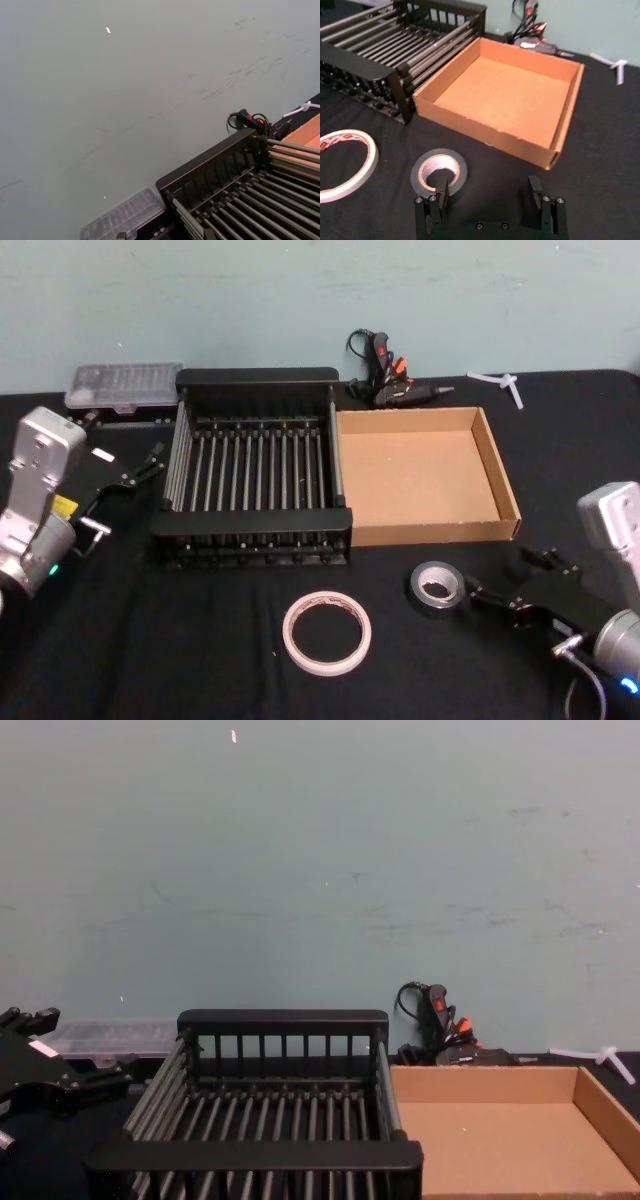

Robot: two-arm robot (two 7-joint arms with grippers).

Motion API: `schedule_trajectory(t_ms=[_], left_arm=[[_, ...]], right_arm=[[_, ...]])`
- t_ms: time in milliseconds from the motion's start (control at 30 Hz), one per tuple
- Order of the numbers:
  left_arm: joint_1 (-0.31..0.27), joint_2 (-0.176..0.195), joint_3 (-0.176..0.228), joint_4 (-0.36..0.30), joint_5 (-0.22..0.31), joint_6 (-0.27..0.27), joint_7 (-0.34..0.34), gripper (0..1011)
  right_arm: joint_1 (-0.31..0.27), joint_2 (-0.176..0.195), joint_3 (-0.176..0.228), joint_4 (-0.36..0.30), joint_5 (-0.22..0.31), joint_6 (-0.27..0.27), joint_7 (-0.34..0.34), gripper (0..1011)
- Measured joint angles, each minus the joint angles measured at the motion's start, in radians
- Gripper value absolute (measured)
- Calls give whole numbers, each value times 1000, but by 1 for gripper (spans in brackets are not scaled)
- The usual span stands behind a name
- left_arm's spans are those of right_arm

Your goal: Pick up the white tape and place it into the black box , Pick up the silver tape and place it into the brown box.

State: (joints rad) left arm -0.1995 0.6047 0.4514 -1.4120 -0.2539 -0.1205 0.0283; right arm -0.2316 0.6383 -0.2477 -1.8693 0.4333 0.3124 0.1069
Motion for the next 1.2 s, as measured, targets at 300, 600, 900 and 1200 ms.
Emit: schedule_trajectory(t_ms=[300, 600, 900, 1200], left_arm=[[0, 0, 0, 0, 0, 0, 0, 1001], [0, 0, 0, 0, 0, 0, 0, 1001], [0, 0, 0, 0, 0, 0, 0, 1001], [0, 0, 0, 0, 0, 0, 0, 1001]], right_arm=[[16, -34, -12, 12, -28, 30, 8, 1002], [22, -51, -5, 21, -51, 31, 23, 1002], [49, -81, -8, 43, -79, 31, 46, 1002], [82, -110, -21, 74, -112, 40, 66, 1002]])
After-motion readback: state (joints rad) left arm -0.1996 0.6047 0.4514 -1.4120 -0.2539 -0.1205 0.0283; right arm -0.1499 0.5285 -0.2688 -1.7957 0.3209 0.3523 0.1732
